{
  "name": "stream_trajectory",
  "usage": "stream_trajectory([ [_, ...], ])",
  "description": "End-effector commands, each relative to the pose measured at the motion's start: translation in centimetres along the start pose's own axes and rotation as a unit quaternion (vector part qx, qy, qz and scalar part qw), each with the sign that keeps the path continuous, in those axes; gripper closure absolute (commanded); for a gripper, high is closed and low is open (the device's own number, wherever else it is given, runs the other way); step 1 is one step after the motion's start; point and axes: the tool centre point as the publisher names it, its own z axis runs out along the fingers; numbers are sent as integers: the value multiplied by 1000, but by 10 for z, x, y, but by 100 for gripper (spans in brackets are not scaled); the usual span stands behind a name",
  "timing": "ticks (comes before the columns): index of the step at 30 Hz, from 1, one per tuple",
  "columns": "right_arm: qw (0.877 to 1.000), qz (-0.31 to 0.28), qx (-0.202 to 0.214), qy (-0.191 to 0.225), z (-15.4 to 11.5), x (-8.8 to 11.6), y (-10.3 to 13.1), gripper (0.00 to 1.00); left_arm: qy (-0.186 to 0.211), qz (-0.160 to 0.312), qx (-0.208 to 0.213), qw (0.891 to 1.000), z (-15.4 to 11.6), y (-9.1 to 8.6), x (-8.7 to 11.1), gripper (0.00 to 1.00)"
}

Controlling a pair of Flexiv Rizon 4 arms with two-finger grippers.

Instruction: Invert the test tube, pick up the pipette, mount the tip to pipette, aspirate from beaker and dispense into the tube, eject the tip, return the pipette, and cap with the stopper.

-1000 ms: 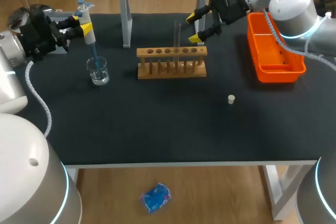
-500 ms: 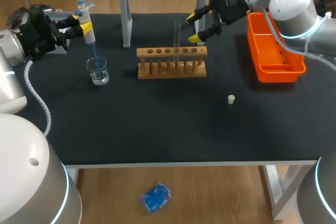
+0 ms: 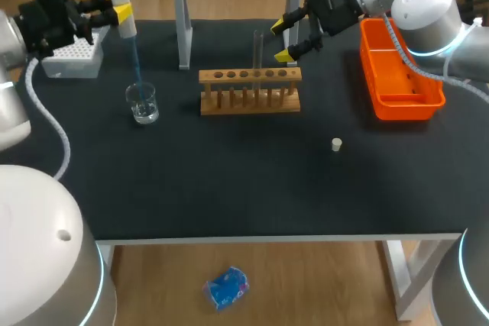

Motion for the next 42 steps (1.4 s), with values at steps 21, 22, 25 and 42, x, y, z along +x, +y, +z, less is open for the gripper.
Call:
stream_trajectory([
  [21,1000,0,1,0,0,0,0,0,209,51,-16,976,120,-155,74,100],
  [22,1000,0,1,0,0,0,0,0,219,53,-14,974,127,-157,76,100],
  [25,1000,0,1,0,0,0,0,0,244,57,-8,968,148,-161,85,100],
  [42,1000,0,1,0,0,0,0,0,315,42,8,948,218,-153,94,100],
])
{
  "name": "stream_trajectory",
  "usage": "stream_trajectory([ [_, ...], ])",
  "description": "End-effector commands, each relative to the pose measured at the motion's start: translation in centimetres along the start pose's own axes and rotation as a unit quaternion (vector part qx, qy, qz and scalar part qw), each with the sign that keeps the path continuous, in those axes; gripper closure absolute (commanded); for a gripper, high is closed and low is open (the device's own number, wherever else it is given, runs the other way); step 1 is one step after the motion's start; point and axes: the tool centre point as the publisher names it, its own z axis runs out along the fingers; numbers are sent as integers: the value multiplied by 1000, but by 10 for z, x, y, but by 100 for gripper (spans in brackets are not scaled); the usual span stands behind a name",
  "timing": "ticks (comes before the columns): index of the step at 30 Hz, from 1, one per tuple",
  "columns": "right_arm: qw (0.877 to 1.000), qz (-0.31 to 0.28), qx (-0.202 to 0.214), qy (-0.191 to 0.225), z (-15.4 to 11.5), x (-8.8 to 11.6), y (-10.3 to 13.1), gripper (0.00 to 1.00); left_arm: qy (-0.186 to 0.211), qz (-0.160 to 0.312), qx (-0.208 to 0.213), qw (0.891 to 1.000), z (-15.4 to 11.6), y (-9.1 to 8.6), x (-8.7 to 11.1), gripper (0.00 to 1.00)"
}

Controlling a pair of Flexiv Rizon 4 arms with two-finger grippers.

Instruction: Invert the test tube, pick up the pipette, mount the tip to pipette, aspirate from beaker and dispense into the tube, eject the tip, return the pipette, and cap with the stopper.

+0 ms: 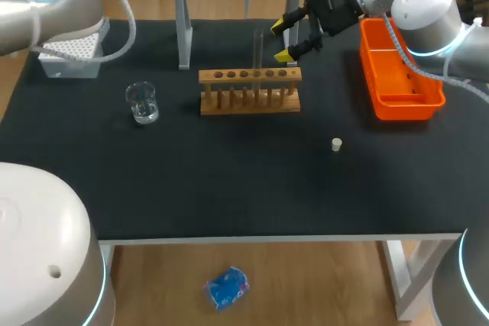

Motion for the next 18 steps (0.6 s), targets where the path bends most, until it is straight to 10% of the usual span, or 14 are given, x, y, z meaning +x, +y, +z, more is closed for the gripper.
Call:
stream_trajectory([
  [1,1000,0,1,0,-1,0,0,0,49,-3,0,999,12,6,-11,100],
  [18,1000,0,1,0,-1,0,0,0,50,-7,4,999,13,7,-12,100],
])
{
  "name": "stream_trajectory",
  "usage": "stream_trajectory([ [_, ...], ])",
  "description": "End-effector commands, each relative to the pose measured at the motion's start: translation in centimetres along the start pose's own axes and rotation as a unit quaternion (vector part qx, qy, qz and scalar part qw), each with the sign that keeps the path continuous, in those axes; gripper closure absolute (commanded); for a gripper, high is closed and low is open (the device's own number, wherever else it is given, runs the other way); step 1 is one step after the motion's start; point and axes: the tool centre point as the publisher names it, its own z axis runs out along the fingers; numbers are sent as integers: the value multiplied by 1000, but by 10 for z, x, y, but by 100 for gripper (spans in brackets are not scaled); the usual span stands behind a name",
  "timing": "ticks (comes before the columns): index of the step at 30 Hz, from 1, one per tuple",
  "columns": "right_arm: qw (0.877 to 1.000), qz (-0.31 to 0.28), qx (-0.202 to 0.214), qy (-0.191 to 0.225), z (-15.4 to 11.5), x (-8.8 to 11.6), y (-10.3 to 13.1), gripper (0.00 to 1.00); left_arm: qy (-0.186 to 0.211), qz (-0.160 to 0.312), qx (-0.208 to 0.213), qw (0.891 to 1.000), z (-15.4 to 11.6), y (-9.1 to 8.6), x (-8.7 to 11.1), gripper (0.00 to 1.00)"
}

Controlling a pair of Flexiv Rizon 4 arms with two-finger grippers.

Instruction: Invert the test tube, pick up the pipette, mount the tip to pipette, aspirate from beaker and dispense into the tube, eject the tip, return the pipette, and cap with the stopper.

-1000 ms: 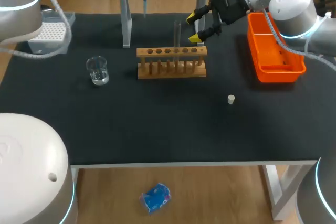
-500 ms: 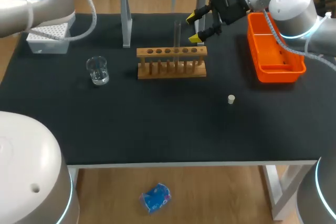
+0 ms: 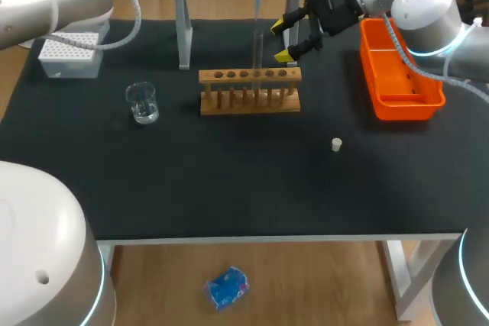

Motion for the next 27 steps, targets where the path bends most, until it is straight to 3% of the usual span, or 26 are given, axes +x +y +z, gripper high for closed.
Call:
stream_trajectory([
  [1,1000,0,1,0,-1,0,0,0,3,-1,-2,1000,0,-1,-2,100],
  [13,1000,0,1,0,-1,0,0,0,3,-1,-2,1000,0,-1,-2,100],
  [27,1000,0,1,0,-1,0,0,0,22,-13,19,1000,8,15,-11,100],
])
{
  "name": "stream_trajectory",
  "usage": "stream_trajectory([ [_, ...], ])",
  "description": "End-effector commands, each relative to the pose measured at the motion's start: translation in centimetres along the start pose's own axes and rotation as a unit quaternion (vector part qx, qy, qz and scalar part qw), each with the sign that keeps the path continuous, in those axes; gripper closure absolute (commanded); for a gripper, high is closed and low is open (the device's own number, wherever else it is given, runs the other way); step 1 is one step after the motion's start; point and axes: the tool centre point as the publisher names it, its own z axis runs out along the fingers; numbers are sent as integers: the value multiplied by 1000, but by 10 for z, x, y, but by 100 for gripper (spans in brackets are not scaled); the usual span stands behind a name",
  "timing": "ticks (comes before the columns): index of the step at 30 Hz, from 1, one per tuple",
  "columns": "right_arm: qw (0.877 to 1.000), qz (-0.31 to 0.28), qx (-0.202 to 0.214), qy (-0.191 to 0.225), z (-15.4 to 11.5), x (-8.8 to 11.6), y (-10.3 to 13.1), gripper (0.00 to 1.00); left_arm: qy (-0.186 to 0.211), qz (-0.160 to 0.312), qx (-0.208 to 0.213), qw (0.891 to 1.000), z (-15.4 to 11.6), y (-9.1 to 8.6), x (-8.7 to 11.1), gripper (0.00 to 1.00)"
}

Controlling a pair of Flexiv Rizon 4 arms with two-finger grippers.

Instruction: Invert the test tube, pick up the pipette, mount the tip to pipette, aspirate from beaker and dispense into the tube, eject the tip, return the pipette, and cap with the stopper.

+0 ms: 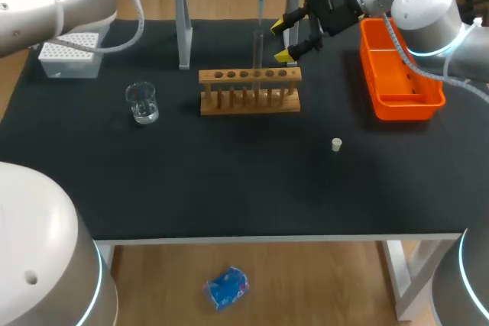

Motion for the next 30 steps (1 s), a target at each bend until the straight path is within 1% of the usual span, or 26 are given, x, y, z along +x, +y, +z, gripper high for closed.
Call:
stream_trajectory([
  [1,1000,0,1,0,-1,0,0,0,9,-5,4,1000,3,7,-11,100],
  [7,1000,0,1,0,-1,0,0,0,7,-16,7,1000,-1,16,-17,100],
  [16,1000,0,1,0,-1,0,0,0,3,-31,7,999,-8,23,-22,100],
  [24,1000,0,1,0,-1,0,0,0,2,-36,9,999,-10,31,-25,100],
  [30,1000,0,1,0,-1,0,0,0,0,-37,13,999,-11,34,-27,100],
])
